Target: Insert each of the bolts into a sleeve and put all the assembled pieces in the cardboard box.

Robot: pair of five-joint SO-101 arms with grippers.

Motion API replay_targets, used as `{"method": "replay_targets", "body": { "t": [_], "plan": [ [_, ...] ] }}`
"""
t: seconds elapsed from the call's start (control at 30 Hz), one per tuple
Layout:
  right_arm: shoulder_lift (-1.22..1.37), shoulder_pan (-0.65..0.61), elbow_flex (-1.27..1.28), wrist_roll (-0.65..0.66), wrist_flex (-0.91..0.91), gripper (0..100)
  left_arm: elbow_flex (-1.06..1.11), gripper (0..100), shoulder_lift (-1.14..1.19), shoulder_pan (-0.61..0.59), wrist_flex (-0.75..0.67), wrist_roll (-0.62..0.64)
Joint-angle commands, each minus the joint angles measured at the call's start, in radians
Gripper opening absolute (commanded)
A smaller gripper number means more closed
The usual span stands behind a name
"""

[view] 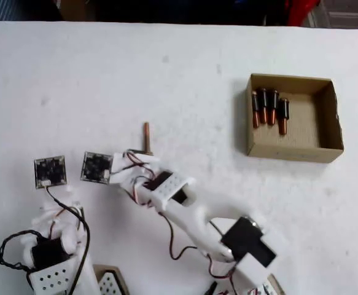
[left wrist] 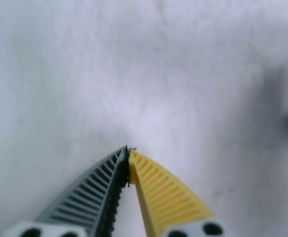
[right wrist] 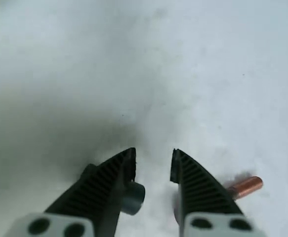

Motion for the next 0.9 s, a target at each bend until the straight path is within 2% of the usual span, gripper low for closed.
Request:
{"method": "replay_targets", "body": {
  "t": [0.0,0.1,0.33,0.57,0.87],
  "plan": [
    [-0.107,0.008,-0.018,0.014,0.096,15.8,-0.002,2,-0.007,-0.007,0.003,-0.008],
    [-0.157,0.005,-0.018,0.018,0.188,20.4,-0.002,2,-0.007,-0.007,0.003,-0.008],
    [-0.162,0.007,-0.017,0.203,0.308,21.0,-0.002,2,-0.007,-0.007,0.003,-0.008],
    [-0.088,0.008,-0.028,0.336,0.306,21.0,-0.002,2,-0.007,-0.007,0.003,-0.008],
    [0.058,0.004,-0.123,0.35,0.263,20.9,-0.002,2,-0.007,-0.007,0.003,-0.008]
  ]
}}
